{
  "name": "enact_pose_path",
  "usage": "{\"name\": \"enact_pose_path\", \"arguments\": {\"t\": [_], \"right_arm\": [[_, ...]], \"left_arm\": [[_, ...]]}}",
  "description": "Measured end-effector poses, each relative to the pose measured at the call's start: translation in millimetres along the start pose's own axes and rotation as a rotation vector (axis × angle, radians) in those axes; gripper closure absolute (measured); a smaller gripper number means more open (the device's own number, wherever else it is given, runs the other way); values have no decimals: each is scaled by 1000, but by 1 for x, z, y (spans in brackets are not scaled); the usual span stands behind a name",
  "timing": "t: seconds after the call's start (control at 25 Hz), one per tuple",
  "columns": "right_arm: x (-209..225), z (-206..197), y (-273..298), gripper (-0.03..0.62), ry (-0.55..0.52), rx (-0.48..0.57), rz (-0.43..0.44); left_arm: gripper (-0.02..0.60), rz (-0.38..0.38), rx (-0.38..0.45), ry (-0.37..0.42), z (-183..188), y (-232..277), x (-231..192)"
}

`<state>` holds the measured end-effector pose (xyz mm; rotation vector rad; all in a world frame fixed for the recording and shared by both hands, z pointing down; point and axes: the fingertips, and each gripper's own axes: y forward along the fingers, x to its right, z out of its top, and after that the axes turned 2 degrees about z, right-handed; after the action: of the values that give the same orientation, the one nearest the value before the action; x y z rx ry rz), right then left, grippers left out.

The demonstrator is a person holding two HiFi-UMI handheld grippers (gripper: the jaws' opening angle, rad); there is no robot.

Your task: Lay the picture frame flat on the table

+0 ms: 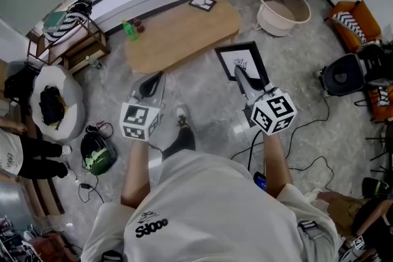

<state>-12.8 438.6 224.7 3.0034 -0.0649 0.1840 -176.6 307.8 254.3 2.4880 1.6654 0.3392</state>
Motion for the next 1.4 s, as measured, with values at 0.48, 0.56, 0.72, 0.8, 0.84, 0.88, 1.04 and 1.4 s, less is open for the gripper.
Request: {"name": "enact_pose_path", "arguments": {"t": [0.48, 0.56, 0.72, 0.8, 0.84, 0.88, 1.04, 1.4], "right_arm": [[55, 29, 147, 571, 4, -26, -33], [59, 36, 166, 572, 4, -25, -31], [69, 42, 195, 571, 12, -33, -30], [71, 43, 209, 571, 17, -42, -29], [72, 43, 216, 571, 17, -47, -28], [72, 42, 222, 571, 16, -53, -27], [78, 42, 247, 571, 18, -69, -26], [83, 47, 297, 571, 2, -96, -11]], "left_arm": [[571, -7, 2, -42, 8, 110, -135], [571, -1, 8, -43, 14, 122, -155], [571, 1, 7, -46, 19, 140, -181], [571, -2, 2, -49, 17, 147, -191], [571, -3, -1, -52, 16, 150, -196], [571, -4, -4, -55, 14, 153, -201], [571, -11, -17, -69, 6, 167, -219], [571, -23, -27, -85, -5, 199, -254]]}}
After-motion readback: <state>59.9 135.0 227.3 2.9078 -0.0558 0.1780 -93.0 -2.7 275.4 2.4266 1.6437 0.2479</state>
